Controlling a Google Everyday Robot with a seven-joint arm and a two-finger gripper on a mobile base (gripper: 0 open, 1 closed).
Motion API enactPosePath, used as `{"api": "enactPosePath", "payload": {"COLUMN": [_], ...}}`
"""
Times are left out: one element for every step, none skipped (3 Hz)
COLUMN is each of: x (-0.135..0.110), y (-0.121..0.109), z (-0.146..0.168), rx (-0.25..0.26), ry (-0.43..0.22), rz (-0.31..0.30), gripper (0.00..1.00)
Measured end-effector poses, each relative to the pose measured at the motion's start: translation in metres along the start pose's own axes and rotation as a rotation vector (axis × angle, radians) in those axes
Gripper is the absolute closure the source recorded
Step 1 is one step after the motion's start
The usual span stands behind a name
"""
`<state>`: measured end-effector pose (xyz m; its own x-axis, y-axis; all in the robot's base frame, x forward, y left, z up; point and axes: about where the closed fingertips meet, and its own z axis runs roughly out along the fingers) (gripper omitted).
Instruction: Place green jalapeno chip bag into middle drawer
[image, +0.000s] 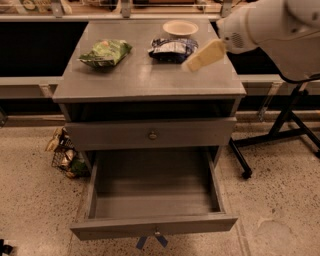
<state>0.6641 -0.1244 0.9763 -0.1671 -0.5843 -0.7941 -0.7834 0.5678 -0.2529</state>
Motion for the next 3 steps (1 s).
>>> {"api": "enactPosePath", "payload": {"x": [-0.047, -0.048, -0.048], "y": [-0.031, -0.029, 0.002], "z": [0.051, 0.052, 0.101], "rx": [0.106, 0.103, 0.018], "ry": [-0.148, -0.147, -0.190], "rz": [0.005, 0.007, 0.028], "gripper": [0.00, 0.00, 0.00]}}
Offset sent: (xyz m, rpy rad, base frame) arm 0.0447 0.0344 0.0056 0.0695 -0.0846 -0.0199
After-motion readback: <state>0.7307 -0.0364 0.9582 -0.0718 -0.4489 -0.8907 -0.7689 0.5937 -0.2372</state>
